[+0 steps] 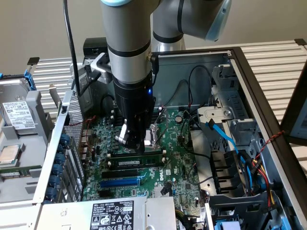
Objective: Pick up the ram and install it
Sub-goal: 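Press down the ram until it locks into place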
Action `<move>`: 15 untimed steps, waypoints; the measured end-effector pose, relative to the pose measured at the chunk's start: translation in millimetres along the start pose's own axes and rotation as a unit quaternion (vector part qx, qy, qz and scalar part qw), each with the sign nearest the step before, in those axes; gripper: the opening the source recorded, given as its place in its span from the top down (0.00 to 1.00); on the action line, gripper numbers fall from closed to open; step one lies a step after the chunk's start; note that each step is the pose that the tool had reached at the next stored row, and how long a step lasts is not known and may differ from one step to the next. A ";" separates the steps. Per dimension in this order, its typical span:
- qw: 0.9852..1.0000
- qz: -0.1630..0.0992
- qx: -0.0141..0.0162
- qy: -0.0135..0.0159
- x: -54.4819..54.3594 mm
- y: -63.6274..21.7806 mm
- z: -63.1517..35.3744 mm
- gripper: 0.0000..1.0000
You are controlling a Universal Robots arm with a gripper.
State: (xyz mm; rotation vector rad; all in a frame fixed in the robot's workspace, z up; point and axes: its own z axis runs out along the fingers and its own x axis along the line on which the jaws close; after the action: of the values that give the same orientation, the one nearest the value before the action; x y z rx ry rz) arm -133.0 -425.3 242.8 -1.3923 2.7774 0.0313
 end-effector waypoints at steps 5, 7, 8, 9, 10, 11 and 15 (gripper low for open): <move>0.999 0.043 0.002 0.000 0.0 0.0 0.1 0.90; 0.998 0.061 0.002 0.000 0.0 0.0 0.1 0.90; 0.998 0.070 0.003 0.000 0.0 0.0 0.1 0.90; 0.997 0.079 0.003 0.000 0.0 0.0 0.2 0.90; 0.996 0.087 0.003 0.000 0.0 0.0 0.2 0.90; 0.995 0.095 0.004 0.000 0.0 0.0 0.2 0.90; 0.991 0.130 0.005 0.000 0.0 0.0 0.3 0.90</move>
State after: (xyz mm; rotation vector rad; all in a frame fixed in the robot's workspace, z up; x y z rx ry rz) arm -133.0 -425.3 242.5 -1.0177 2.9332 0.0240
